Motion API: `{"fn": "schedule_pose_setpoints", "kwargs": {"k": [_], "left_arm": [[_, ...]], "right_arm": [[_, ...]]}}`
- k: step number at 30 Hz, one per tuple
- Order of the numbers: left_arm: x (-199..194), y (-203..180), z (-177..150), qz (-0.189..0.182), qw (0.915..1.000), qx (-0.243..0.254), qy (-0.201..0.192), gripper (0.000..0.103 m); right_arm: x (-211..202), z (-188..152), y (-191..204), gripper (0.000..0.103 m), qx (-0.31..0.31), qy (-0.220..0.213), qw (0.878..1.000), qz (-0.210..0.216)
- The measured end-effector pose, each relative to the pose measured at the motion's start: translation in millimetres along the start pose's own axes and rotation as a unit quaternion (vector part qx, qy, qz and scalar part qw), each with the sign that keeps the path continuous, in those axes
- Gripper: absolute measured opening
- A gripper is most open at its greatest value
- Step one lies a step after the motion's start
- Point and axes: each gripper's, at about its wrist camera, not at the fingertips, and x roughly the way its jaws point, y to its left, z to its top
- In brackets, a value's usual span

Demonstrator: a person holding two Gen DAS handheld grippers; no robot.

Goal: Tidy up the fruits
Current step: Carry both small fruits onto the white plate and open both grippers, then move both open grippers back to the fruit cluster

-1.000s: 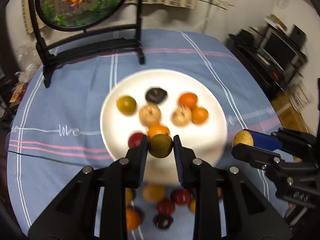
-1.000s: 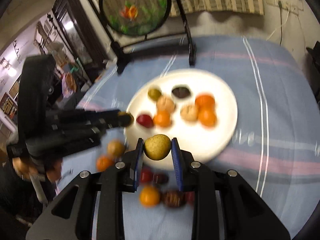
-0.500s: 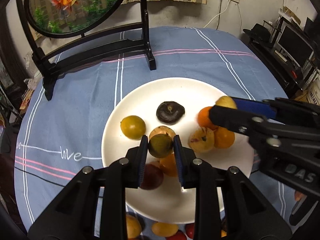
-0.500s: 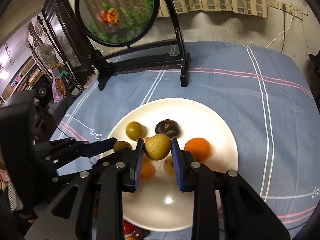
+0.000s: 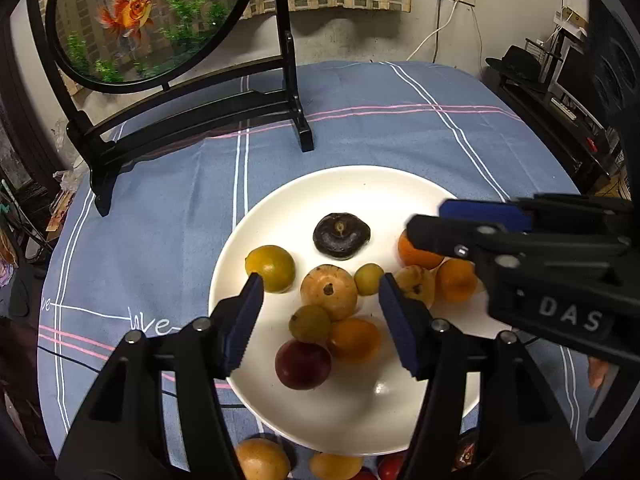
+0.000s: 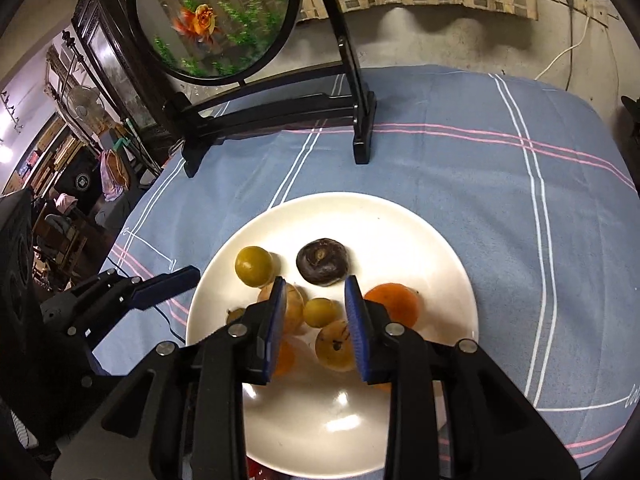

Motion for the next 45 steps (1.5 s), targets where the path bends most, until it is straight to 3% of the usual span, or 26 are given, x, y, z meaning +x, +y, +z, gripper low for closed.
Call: {"fn": "schedule_pose_setpoints", "kwargs": {"k": [5,13,15,17,18,20,22,31,33,37,45], "left_arm": [[-9.2,3.4,-7.7,0.016,0.9999,-0.003,-0.005,0.075],[-36.4,27.2,-30.9,0.013,0.9989,-0.043,-0.01,0.079],[-45.5,36.9,-40.4,0.014,0.9982,-0.057,-0.013,0.082],[-52.6,45.3,-49.7,0.014,0.9975,-0.068,-0.011,0.082],[-56.6,49.9,-55.4,0.011,0.9972,-0.073,-0.012,0.083],[-64.7,61.1,-69.7,0.013,0.9965,-0.083,-0.01,0.084],[-69.2,70.9,-83.8,0.017,0.996,-0.088,-0.001,0.085],[-79.1,106.6,-162.7,0.018,0.9915,-0.115,0.058,0.085],[-78.7,112.4,-175.5,0.016,0.9892,-0.128,0.07,0.086],[-80.7,123.2,-192.9,0.015,0.9847,-0.154,0.08,0.086],[-96.6,136.3,-206.6,0.012,0.9848,-0.16,0.067,0.087]], "right_arm": [[-13.5,-23.5,-6.2,0.031,0.016,0.004,1.0,-0.006],[-52.8,-76.7,-10.4,0.032,0.042,-0.006,0.999,-0.009],[-63.7,-91.7,-10.3,0.037,0.047,-0.015,0.999,-0.014],[-77.5,-114.4,-12.3,0.092,0.071,-0.029,0.996,-0.038],[-81.4,-120.8,-14.4,0.097,0.084,-0.037,0.995,-0.033],[-87.1,-141.0,-20.7,0.097,0.114,-0.032,0.993,-0.015],[-88.8,-156.5,-21.5,0.097,0.12,-0.025,0.992,-0.024],[-74.7,-208.7,45.7,0.097,-0.006,0.026,0.999,-0.025],[-63.9,-212.8,70.2,0.095,-0.039,0.041,0.998,-0.008],[-32.4,-206.0,118.1,0.078,-0.115,0.066,0.991,0.003],[18.4,-182.8,143.4,0.064,-0.137,0.091,0.986,-0.011]]}}
